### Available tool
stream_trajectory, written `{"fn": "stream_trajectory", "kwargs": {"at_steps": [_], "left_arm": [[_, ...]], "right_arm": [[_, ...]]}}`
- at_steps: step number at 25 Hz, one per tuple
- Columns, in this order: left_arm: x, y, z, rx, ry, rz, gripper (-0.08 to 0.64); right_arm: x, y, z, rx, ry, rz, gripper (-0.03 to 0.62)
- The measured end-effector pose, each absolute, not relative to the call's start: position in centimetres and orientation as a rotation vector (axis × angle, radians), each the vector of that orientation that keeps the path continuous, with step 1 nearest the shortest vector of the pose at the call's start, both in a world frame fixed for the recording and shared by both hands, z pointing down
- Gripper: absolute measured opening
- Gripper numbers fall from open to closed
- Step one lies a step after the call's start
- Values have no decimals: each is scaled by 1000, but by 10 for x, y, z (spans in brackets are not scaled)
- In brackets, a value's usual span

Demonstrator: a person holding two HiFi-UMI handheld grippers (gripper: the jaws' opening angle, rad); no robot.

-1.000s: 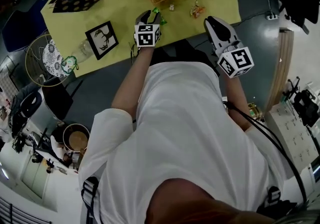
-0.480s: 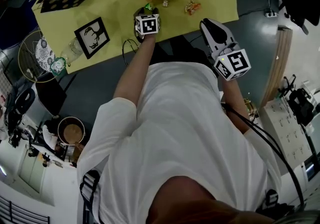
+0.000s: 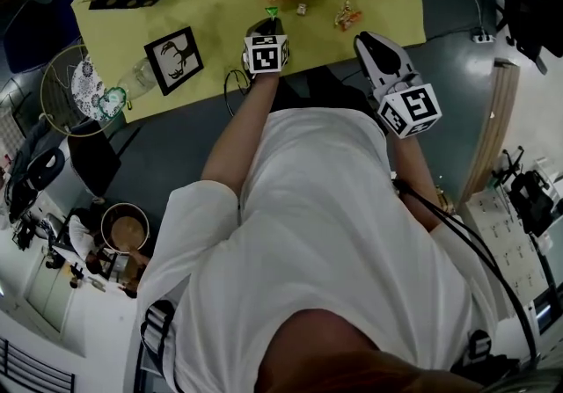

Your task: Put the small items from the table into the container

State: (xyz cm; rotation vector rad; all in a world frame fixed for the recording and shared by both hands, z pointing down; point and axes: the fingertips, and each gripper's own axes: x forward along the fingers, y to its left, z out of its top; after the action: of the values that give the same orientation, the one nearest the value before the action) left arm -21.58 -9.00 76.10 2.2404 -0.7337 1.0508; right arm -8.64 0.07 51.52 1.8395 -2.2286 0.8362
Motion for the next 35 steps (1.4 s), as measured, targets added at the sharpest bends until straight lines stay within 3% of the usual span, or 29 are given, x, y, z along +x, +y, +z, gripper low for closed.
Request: {"fn": "stream_trajectory", "kwargs": {"at_steps": [16,25,35], "left_arm": [[-203,-153,576,2435,-780,715,25],[-157,-199,521,2592,-635,486,25],[-130,-218,528,2581,-634,446,25]], "right_arm": [[-91,-36,474,1856,-2330,682,43],[-76,-40,472,1889,-2306,663,43],[-58,-33,476,1918,-2264,677,43]]}}
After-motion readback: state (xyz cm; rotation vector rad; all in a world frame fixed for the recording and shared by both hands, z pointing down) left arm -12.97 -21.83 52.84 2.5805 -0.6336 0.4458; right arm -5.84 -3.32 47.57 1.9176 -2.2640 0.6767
